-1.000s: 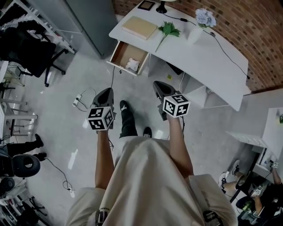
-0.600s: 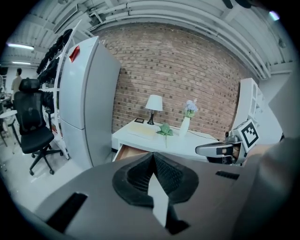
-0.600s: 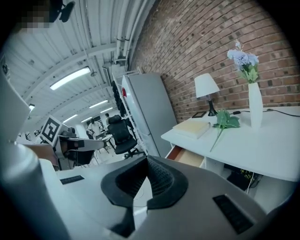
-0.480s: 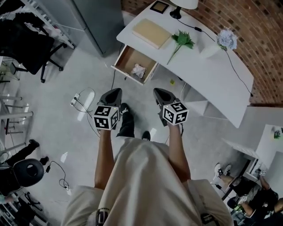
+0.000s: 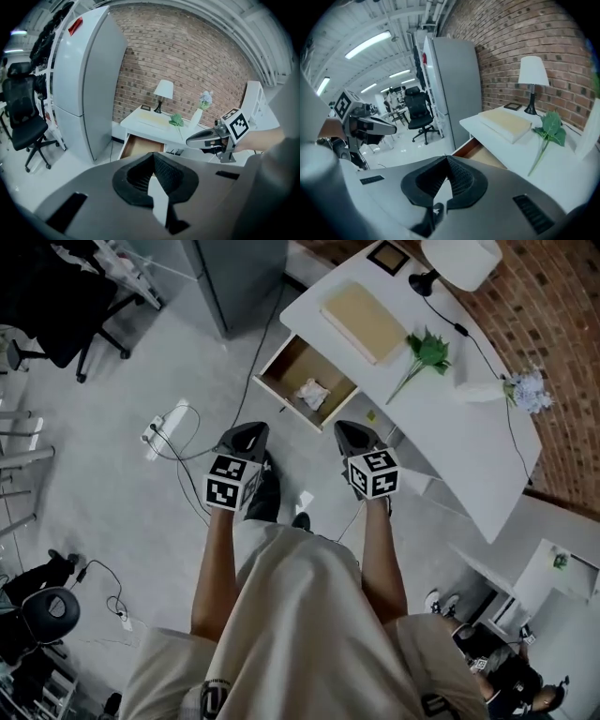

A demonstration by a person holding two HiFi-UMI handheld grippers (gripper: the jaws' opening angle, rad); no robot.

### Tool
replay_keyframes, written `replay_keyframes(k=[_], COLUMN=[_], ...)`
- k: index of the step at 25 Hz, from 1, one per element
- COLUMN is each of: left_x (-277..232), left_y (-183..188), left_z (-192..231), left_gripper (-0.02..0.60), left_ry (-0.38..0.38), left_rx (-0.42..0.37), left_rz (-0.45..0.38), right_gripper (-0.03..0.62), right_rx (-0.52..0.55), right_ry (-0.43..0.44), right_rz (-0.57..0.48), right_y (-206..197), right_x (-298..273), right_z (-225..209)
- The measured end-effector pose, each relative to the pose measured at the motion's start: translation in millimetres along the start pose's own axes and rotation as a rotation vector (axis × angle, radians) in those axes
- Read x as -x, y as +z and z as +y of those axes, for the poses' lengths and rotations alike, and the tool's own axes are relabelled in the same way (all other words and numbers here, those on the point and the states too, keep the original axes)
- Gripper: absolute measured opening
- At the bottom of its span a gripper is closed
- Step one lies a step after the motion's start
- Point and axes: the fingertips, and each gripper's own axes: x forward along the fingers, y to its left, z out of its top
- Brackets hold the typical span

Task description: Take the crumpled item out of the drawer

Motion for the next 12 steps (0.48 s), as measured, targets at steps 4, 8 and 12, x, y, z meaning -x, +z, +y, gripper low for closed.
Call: replay_keyframes(k=[4,8,12], left_x=[3,-3,-15], left_y=[-30,-51,-56], left_z=[29,53,58], left_gripper=[0.015,0.015,0.017], left_ry=[-0.023,-0.040,-0.065], left_rx=[0.045,0.056,0.044], left_rz=[0.061,0.105,0.123], right_gripper=[0.025,0.025,0.025], right_rx=[0.092,0.122,0.165], right_ry=[-0.035,-0.052,-0.066], right_rz=[0.074,0.118,0.179], right_y=[3,-2,-14], right_x=[-37,-65,-74], right_z=[-3,-7,-19])
